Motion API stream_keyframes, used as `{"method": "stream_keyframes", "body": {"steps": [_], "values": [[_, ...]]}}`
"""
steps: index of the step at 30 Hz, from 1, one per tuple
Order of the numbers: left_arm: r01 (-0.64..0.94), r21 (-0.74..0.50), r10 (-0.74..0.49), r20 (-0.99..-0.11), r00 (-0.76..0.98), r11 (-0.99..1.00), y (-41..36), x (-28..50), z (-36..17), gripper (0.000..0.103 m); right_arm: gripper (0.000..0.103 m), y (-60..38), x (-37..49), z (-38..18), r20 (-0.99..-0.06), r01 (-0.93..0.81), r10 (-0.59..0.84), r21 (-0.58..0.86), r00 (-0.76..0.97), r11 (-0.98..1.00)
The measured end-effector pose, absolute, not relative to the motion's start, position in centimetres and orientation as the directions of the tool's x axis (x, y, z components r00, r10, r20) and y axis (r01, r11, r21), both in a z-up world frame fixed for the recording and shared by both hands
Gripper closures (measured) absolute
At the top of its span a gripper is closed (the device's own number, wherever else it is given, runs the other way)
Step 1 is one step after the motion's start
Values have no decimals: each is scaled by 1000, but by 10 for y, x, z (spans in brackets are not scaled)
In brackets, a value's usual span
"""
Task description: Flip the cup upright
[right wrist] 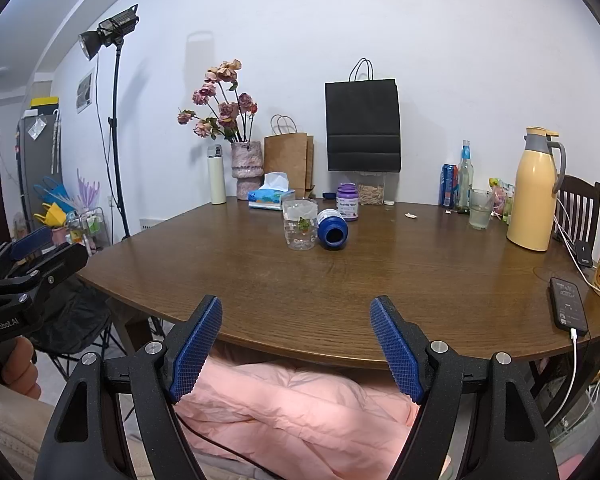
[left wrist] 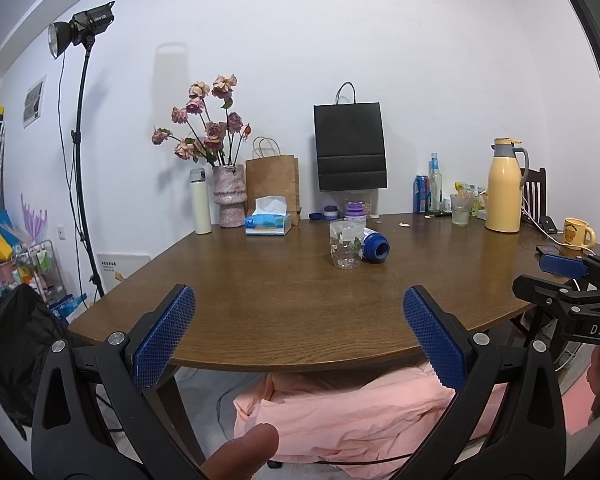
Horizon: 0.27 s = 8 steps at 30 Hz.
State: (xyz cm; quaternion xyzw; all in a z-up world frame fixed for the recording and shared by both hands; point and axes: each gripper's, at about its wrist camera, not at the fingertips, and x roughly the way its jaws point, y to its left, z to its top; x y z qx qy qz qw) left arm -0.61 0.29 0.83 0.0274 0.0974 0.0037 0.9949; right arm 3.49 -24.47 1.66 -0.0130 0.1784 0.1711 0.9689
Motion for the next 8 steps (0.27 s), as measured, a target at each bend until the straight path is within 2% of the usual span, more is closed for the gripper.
{"method": "stream_keyframes", "body": {"steps": [8], "values": [[-5,52,15,-195,981,999,2,-6,9,0,21,-246,37,17,-354,-336,326,34,877,941]]}}
